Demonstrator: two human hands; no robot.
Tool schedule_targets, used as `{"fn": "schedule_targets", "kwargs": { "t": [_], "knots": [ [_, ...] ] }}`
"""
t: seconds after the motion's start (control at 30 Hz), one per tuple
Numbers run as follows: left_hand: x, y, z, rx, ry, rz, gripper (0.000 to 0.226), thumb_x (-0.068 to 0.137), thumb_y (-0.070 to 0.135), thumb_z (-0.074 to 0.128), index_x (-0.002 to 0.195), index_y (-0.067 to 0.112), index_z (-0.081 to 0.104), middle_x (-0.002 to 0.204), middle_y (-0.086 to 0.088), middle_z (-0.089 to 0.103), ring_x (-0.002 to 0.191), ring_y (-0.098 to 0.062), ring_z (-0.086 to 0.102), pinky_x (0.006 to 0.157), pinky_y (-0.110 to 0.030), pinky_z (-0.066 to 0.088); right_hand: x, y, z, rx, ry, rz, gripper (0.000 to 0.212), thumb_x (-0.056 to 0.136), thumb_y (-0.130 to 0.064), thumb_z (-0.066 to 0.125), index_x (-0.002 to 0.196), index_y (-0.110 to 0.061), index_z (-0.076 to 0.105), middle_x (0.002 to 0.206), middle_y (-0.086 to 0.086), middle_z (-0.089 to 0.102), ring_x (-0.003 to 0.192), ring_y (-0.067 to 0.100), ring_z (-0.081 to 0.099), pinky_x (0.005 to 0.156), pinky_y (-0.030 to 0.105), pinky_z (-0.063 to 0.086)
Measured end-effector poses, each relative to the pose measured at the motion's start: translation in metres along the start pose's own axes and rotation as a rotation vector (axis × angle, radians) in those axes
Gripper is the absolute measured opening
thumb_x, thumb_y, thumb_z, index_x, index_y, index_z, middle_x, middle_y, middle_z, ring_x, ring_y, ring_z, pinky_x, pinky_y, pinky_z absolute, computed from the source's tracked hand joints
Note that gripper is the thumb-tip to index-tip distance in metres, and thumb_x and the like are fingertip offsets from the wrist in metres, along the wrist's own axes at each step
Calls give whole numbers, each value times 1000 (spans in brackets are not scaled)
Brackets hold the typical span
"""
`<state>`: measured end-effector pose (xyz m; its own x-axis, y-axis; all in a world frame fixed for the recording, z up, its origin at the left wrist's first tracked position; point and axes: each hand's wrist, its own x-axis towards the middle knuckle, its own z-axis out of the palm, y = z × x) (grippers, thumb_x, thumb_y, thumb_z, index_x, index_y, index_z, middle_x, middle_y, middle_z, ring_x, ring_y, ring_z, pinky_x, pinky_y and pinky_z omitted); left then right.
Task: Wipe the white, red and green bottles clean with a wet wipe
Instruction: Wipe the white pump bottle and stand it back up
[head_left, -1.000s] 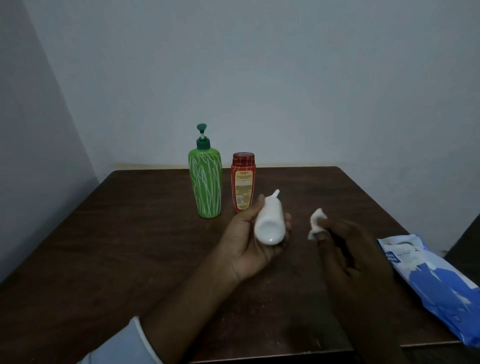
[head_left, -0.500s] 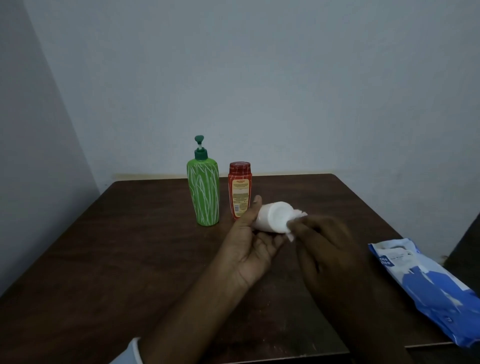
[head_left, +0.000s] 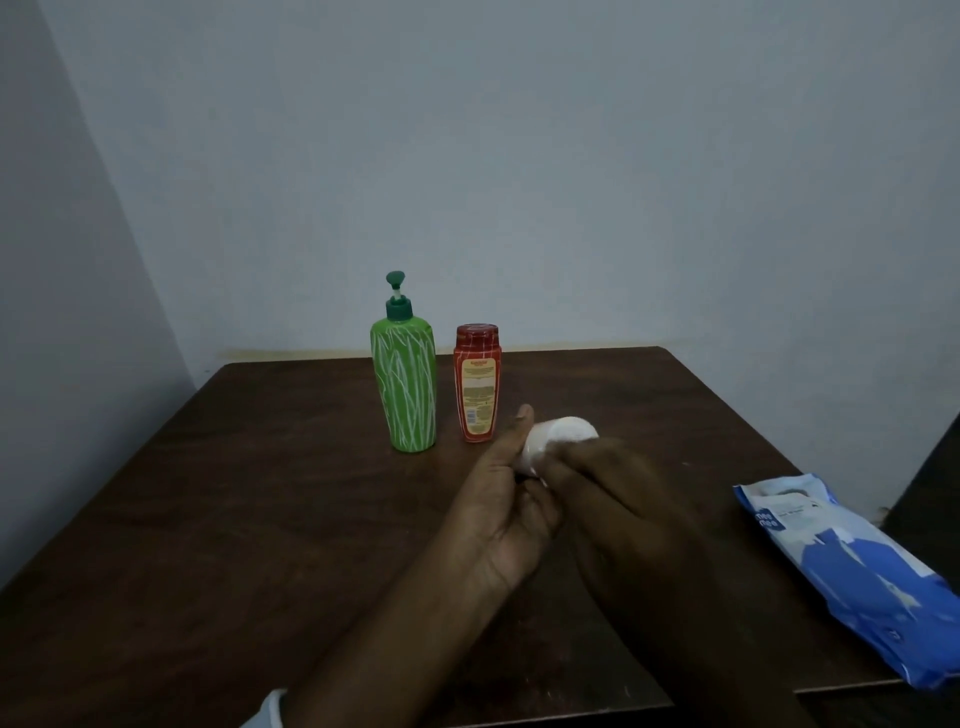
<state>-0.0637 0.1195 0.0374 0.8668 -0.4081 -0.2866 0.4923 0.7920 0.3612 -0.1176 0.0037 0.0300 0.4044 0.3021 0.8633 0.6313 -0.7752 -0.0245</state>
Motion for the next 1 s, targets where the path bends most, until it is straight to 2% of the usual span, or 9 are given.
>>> {"fn": "schedule_targets", "kwargs": {
  "t": [0.1, 0.27, 0.33, 0.47, 0.57, 0.63, 0.77, 0.87, 1.0],
  "knots": [
    [-5, -2, 3, 5, -28, -2, 32, 98, 24, 66, 106, -8, 67, 86, -24, 75, 65, -27, 76, 51, -32, 62, 12, 14, 2, -34, 15, 33, 32, 96, -20, 50, 110, 1, 70, 110, 15, 67, 104, 22, 60, 96, 27, 46],
    [-1, 2, 3, -9, 35, 21, 58, 93, 25, 71, 137, -8, 53, 105, -36, 71, 71, -39, 77, 50, -42, 63, -6, 14, 3, -68, 3, 86, 32, 89, -18, 51, 109, -1, 70, 108, 14, 68, 103, 20, 58, 93, 29, 46],
    [1, -2, 0, -8, 62, 9, 59, 92, 27, 73, 135, -9, 54, 111, -35, 70, 71, -38, 77, 51, -40, 63, -7, 7, 4, -57, -16, 49, 34, 89, -22, 50, 108, -3, 71, 107, 13, 69, 103, 18, 57, 93, 28, 46],
    [1, -2, 5, 15, 73, 69, 48, 95, 24, 70, 129, -7, 56, 99, -33, 73, 68, -35, 77, 49, -39, 63, 3, 18, 3, -70, -22, 91, 33, 87, -17, 50, 108, -2, 70, 103, 13, 70, 97, 19, 60, 92, 24, 42],
    [2, 0, 3, 10, 106, 100, 63, 86, 18, 75, 141, 1, 50, 127, -36, 64, 88, -41, 73, 48, -44, 62, -6, 15, 6, -51, -8, 98, 32, 91, -21, 48, 105, -3, 71, 100, 13, 71, 96, 17, 58, 91, 22, 40],
    [2, -3, 0, -11, 124, 98, 74, 77, 17, 79, 143, 4, 49, 133, -34, 61, 100, -44, 71, 49, -45, 62, -6, 14, 5, -3, -28, 76, 39, 99, -28, 42, 104, -2, 71, 101, 12, 71, 97, 15, 55, 91, 25, 41],
    [2, -2, 1, 23, 102, 129, 61, 92, 20, 72, 143, 0, 46, 126, -36, 64, 79, -40, 76, 49, -45, 63, -3, 19, 2, -25, -50, 155, 29, 87, -13, 52, 109, -5, 70, 105, 10, 70, 97, 18, 60, 94, 21, 41],
    [2, -2, 2, 44, 102, 127, 58, 92, 20, 73, 142, 1, 49, 117, -31, 68, 79, -37, 74, 53, -49, 64, -3, 10, -2, 24, -38, 145, 29, 87, -15, 52, 105, -5, 71, 101, 8, 71, 96, 12, 58, 95, 12, 36],
    [3, -1, 3, 92, 94, 151, 57, 93, 22, 72, 141, 1, 49, 105, -31, 71, 75, -37, 77, 56, -49, 65, 4, 13, -2, -18, -7, 167, 29, 84, -12, 52, 103, -1, 71, 101, 11, 71, 94, 20, 64, 89, 23, 43]
  ]
}}
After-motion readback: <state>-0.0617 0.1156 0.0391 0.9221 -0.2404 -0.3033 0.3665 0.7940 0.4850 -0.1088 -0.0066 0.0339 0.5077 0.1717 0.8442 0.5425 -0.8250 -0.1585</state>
